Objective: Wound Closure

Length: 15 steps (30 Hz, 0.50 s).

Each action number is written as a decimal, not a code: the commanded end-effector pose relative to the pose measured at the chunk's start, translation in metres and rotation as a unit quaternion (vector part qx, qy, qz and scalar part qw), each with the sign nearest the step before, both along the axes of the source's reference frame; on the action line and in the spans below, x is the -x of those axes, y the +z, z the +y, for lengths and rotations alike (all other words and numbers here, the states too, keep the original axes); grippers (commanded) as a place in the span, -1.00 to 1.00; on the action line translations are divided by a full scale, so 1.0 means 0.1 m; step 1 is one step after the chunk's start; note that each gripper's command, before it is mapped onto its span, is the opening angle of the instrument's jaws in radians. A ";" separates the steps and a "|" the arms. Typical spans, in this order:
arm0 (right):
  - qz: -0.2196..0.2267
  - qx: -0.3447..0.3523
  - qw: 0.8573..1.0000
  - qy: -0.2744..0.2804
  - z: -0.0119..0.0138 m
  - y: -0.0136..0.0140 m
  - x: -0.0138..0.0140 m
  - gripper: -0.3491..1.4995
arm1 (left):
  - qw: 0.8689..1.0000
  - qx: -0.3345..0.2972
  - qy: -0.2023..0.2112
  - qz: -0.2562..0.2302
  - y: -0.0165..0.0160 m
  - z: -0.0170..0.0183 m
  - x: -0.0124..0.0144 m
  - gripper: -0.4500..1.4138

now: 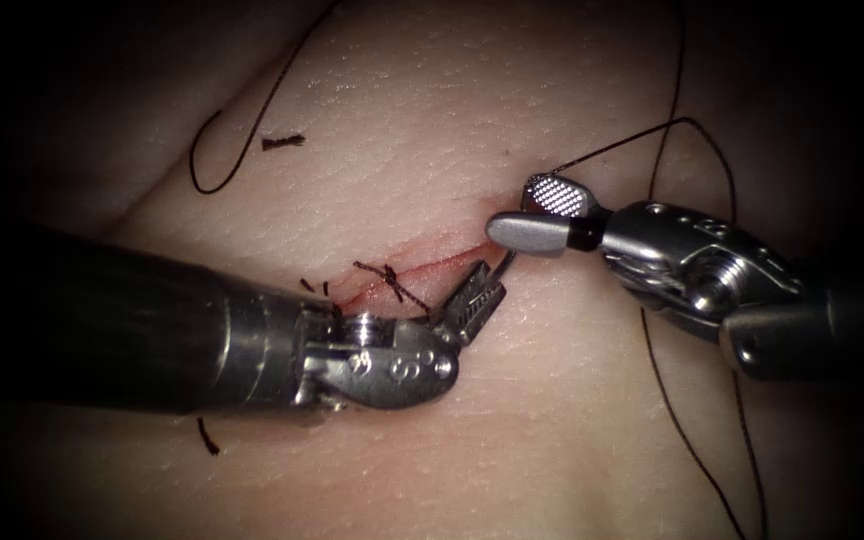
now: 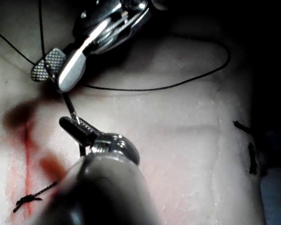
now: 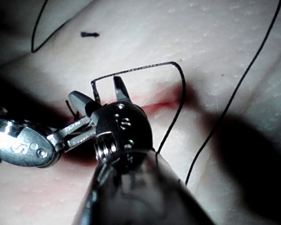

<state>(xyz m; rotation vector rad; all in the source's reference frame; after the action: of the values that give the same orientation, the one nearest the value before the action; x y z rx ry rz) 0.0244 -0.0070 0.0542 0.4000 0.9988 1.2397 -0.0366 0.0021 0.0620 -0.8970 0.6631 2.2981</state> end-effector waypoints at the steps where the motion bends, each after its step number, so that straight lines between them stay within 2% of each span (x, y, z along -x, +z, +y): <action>1: 0.001 -0.001 1.000 -0.002 -0.006 0.004 -0.008 -0.53 | 1.000 0.001 -0.001 -0.001 0.004 -0.005 0.004 -1.00; 2: 0.001 0.000 1.000 -0.001 -0.006 0.004 -0.008 -1.00 | 1.000 0.001 -0.001 -0.001 0.004 -0.006 0.004 -1.00; 8: 0.000 0.007 1.000 0.018 -0.007 0.000 -0.006 -1.00 | 1.000 0.009 0.006 0.000 0.002 -0.007 0.003 -1.00; 9: 0.000 0.006 1.000 0.018 -0.007 0.000 -0.006 -1.00 | 1.000 0.011 0.009 -0.006 0.000 -0.006 0.001 -0.69; 12: 0.000 0.011 1.000 0.014 -0.006 -0.001 -0.005 -1.00 | 1.000 0.012 0.016 -0.017 -0.003 -0.003 -0.001 -0.28; 14: 0.009 0.025 1.000 -0.003 -0.004 0.000 -0.002 -1.00 | 0.998 0.008 0.029 -0.053 -0.007 -0.001 -0.003 0.15; 15: 0.012 0.032 0.999 -0.011 -0.004 0.000 -0.001 -1.00 | 0.997 0.000 0.030 -0.078 -0.009 0.000 -0.005 0.28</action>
<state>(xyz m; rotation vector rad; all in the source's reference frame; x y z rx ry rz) 0.0240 -0.0068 0.0536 0.3700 1.0579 1.1660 -0.0353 0.0027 0.0602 -1.1548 0.5294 2.2161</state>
